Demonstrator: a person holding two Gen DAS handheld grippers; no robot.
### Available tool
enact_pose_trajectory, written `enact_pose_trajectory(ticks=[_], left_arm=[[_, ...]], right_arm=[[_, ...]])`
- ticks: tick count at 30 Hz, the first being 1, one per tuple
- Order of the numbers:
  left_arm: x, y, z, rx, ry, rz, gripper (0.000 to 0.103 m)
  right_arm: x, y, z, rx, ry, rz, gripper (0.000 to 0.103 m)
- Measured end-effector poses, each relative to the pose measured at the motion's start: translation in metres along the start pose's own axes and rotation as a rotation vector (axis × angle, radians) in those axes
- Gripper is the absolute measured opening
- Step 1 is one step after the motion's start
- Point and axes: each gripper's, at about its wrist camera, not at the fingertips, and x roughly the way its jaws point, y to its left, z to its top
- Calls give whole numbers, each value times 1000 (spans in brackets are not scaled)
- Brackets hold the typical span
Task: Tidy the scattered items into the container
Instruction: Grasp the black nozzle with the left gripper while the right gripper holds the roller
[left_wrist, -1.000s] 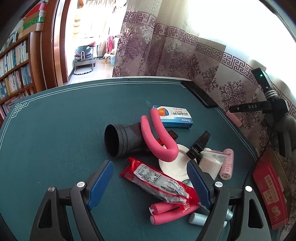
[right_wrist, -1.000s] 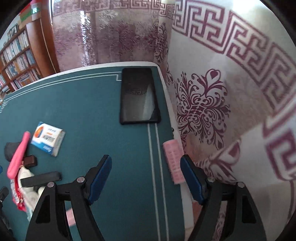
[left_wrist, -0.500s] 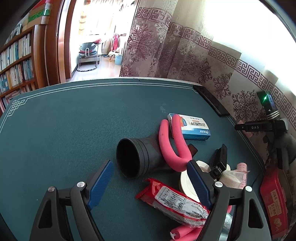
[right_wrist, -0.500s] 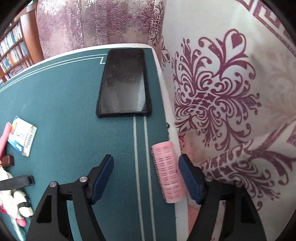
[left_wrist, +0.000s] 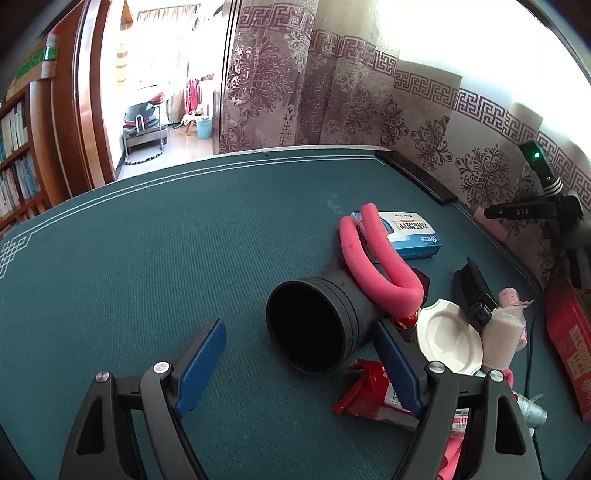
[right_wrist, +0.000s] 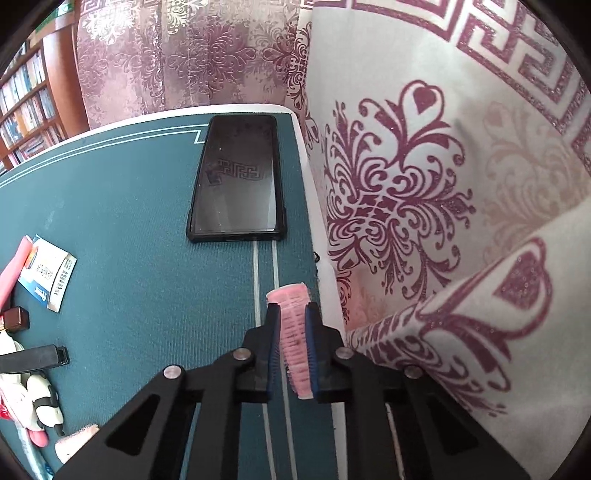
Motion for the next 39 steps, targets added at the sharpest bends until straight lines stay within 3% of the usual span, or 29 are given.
enact_pose_trajectory(ticks=[3, 13, 17, 21, 22, 24, 28, 39], left_arm=[[4, 0, 5, 20, 3, -41, 84], [25, -3, 20, 39, 45, -65, 84], [29, -7, 23, 52, 49, -62, 84], [31, -11, 25, 65, 51, -48, 84], [30, -11, 24, 66, 49, -46, 83], [29, -11, 24, 58, 42, -71, 70], [24, -7, 21, -6, 30, -66, 67], [-5, 7, 2, -92, 12, -54, 57]], right_arm=[[0, 2, 1, -13, 1, 10, 15], [12, -5, 13, 20, 15, 14, 23], [20, -1, 12, -4, 50, -12, 45], [20, 5, 11, -14, 53, -32, 44], [19, 7, 11, -23, 52, -39, 40], [16, 9, 10, -42, 51, -66, 30], [9, 10, 7, -43, 51, -52, 27], [-33, 49, -6, -72, 6, 159, 26]])
